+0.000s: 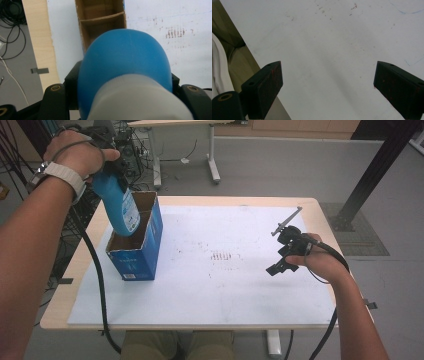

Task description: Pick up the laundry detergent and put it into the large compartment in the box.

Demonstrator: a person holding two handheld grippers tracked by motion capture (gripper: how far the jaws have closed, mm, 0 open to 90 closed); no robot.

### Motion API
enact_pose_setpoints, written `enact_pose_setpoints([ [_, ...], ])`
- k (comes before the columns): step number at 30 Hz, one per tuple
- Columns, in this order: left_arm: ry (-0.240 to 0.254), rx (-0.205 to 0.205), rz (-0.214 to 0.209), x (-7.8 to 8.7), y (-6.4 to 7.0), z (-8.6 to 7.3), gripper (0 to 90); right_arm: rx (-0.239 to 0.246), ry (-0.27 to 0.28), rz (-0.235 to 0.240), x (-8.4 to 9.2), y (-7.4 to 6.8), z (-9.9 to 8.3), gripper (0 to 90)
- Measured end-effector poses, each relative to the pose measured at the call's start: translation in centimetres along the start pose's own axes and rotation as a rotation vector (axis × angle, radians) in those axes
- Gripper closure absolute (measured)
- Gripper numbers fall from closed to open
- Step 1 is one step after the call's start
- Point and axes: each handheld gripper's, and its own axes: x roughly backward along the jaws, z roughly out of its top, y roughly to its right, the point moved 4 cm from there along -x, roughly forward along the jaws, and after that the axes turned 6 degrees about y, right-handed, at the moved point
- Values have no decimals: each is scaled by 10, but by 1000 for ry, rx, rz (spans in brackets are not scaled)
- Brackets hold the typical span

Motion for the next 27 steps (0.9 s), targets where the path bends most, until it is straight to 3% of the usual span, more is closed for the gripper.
enact_pose_setpoints([
  [27,-13,0,18,-38,-3,1,389,-14,-6,6,-5,4,-4,84],
])
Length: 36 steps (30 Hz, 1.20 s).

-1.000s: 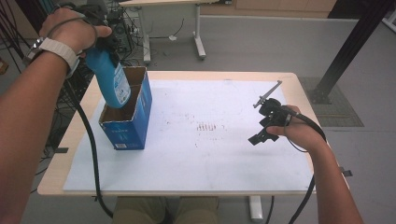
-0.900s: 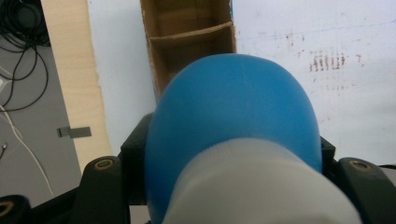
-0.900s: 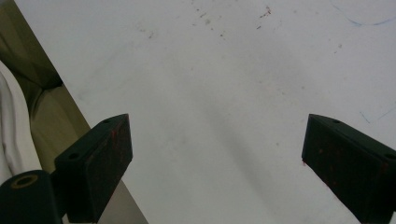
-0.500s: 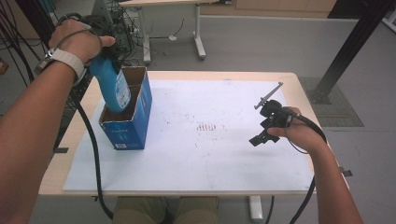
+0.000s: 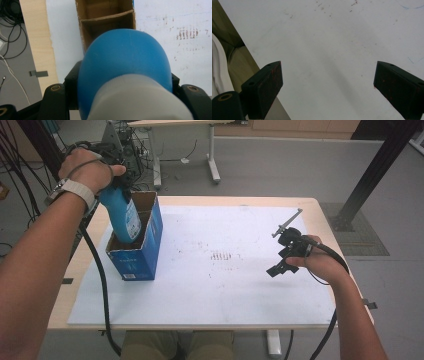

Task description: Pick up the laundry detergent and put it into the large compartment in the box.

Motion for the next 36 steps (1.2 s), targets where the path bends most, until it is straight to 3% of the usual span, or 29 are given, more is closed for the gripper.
enact_pose_setpoints([
  [21,-3,-12,4,-29,0,-3,389,-11,1,2,-1,0,-2,84],
  [36,-6,-39,34,-60,12,-3,389,-18,2,5,-3,1,-6,84],
])
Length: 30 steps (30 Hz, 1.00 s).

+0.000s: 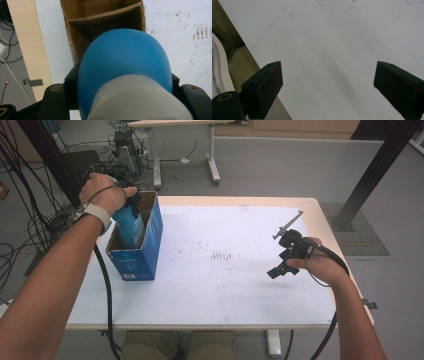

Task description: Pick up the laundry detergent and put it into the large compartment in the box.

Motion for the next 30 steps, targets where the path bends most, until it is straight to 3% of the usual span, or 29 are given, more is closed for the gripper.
enact_pose_setpoints([
  [30,-18,3,1,-43,-2,-4,389,-17,-5,3,-2,3,-3,84],
])
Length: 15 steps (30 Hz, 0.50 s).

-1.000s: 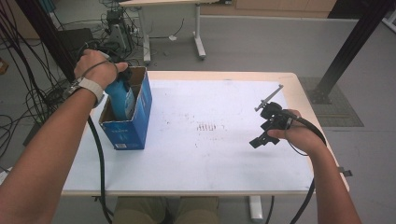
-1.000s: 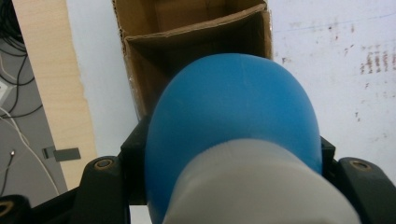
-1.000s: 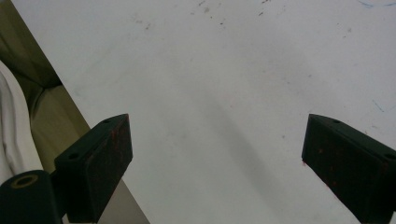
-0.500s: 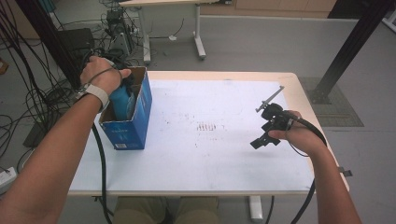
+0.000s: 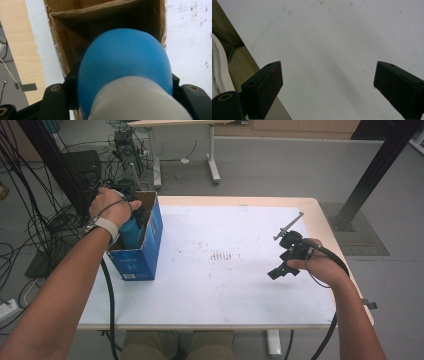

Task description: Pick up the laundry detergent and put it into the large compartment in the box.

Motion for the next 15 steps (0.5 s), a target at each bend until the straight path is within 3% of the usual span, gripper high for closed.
enact_pose_setpoints([
  [15,-14,-2,-5,-16,0,-2,388,-8,0,-1,0,1,-3,84],
])
